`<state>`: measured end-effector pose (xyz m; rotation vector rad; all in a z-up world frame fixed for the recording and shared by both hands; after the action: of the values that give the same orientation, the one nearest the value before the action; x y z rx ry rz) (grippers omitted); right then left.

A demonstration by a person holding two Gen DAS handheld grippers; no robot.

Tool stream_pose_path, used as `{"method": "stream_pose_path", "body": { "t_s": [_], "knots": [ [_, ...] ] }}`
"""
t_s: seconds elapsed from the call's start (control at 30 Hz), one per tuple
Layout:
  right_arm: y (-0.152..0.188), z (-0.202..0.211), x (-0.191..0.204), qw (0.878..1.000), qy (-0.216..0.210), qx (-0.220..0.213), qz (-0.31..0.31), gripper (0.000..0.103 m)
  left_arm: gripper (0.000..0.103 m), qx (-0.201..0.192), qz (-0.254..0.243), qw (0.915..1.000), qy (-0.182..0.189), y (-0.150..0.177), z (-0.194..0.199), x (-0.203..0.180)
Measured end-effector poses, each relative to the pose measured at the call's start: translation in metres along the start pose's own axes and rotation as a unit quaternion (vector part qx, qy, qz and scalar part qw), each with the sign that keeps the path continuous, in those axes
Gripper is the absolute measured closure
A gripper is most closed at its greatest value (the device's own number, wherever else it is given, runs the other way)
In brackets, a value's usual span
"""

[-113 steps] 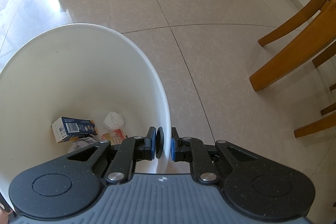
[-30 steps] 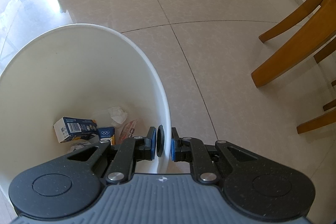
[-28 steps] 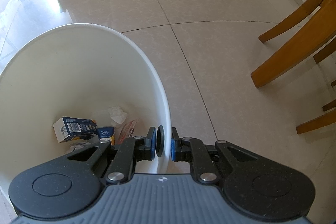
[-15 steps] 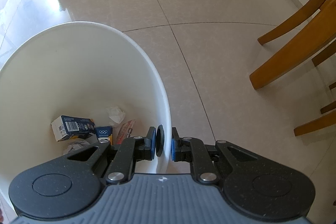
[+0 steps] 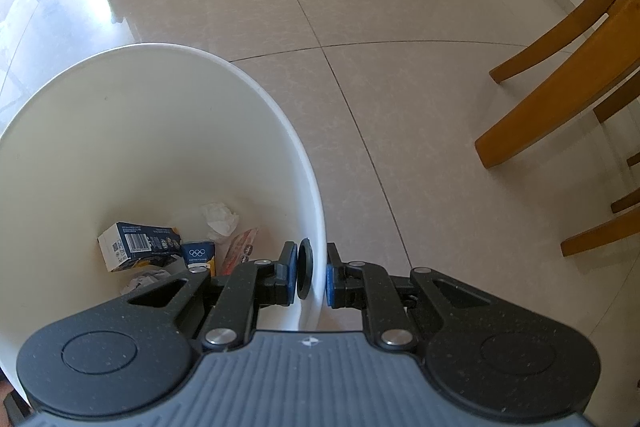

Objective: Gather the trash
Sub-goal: 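Move the left gripper back to the orange half, then close the left gripper on the orange half, then carry the orange half over the wastebasket and open the left gripper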

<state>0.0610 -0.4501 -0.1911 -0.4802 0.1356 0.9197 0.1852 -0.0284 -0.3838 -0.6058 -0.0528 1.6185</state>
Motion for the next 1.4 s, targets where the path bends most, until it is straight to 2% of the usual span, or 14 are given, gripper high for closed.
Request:
{"method": "stream_pose_path", "body": {
  "t_s": [0.37,0.47,0.7,0.9,1.17,1.4],
  "knots": [
    [0.000,0.000,0.002,1.000,0.002,-0.001,0.002,0.087,0.008,-0.027,0.050,0.9983,-0.013,-0.028,-0.006,0.006],
    [0.000,0.000,0.001,1.000,0.003,-0.002,0.003,0.087,0.013,-0.033,0.057,0.9977,-0.016,-0.032,-0.008,0.004],
    [0.000,0.000,0.001,1.000,0.003,-0.003,0.004,0.086,0.031,-0.039,0.042,0.9980,-0.028,-0.033,-0.005,-0.003],
    [-0.001,0.000,0.000,1.000,0.003,-0.001,0.002,0.086,0.037,-0.029,0.032,0.9989,-0.018,-0.020,0.003,-0.004],
    [0.000,0.000,0.000,1.000,0.002,-0.002,0.003,0.086,0.038,0.003,-0.021,0.9997,-0.007,-0.017,0.017,-0.018],
    [0.000,0.001,0.001,1.000,0.003,-0.003,0.006,0.086,0.039,0.041,-0.088,0.9952,0.010,-0.022,0.044,-0.039]
  ]
}}
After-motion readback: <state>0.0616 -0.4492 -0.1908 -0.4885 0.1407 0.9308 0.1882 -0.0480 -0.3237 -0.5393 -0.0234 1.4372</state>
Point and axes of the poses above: each gripper's, at about its wrist camera, not at the fingertips, and z roughly against the way its jaws point, x to its left, y to its underside, the point moved 8 cm from there along -z, roughly the way its jaws point, and after that the axes turned 13 degrees about y, right-handed, at the moved point
